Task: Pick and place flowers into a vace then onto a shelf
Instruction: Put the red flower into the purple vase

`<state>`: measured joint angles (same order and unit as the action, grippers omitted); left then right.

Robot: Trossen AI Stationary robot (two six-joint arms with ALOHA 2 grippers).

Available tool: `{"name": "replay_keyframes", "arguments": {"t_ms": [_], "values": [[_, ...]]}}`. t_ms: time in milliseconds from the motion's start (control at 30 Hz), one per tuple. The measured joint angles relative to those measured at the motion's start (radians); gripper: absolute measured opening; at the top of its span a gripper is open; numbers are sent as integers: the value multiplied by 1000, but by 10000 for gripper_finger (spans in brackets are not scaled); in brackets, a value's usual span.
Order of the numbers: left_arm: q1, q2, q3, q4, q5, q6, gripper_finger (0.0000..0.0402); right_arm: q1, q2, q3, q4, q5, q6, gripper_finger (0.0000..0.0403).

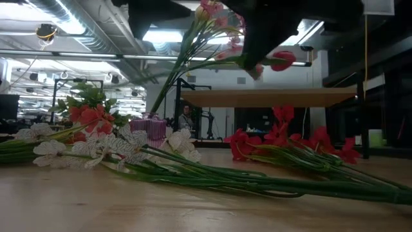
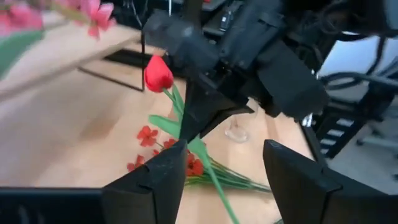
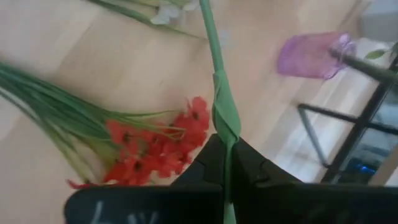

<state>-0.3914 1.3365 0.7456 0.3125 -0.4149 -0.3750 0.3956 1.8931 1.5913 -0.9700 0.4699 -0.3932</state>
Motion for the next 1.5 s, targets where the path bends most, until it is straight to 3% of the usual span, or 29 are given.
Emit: {"name": "replay_keyframes", "arguments": {"t_ms": [200, 800, 1167, 1500], "values": [[37, 0, 0, -24, 74, -138, 201, -5, 0, 0, 64, 4, -60, 2], [107, 58, 2, -91, 146, -267, 200, -90, 0, -1, 244, 12, -244, 2], [184, 65, 2, -85, 274, -254, 200, -112, 0, -1, 286, 8, -297, 2], [231, 72, 2, -91, 306, -206, 199, -124, 1, -1, 317, 9, -326, 2]]}}
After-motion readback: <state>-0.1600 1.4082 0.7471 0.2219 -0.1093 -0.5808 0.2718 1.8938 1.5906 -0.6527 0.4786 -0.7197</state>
